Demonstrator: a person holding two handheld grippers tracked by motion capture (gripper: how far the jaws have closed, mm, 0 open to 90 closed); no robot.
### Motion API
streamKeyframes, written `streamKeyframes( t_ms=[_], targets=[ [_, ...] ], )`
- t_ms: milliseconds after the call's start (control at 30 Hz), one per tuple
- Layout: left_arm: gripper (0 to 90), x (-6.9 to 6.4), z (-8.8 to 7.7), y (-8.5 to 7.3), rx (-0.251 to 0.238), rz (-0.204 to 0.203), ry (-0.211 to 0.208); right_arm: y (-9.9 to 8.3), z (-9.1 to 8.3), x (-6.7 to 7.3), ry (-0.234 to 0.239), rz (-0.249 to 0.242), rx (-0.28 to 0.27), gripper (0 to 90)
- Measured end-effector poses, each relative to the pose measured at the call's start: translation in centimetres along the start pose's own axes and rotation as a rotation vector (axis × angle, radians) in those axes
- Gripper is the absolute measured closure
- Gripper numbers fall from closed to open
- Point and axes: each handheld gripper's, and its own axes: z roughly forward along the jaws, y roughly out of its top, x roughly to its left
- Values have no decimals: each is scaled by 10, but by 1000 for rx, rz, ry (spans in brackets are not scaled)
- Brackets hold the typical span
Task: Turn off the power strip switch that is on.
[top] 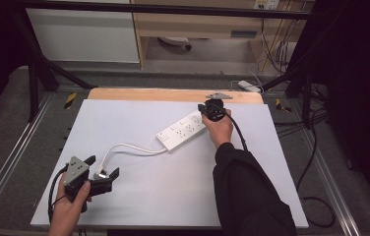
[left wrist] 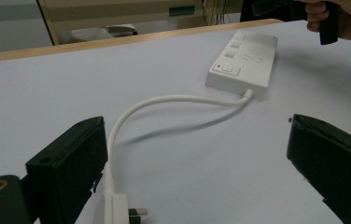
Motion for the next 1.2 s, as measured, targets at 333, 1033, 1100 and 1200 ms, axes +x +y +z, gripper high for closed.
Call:
streamKeyframes(
  t_ms=[333,1033,1100,1200],
  targets=[
    [50,0,0,0,-1,-1,1,-5,6,5,4,6,1,900],
    [50,-1,0,0,1,3,-1,-15,22,8,-11,7,10,900],
    [50,-1,0,0,2,3,-1,-15,22,8,-11,5,11,900],
    [50,-1,0,0,1,2,-3,-15,22,7,-14,4,13,900]
  ],
)
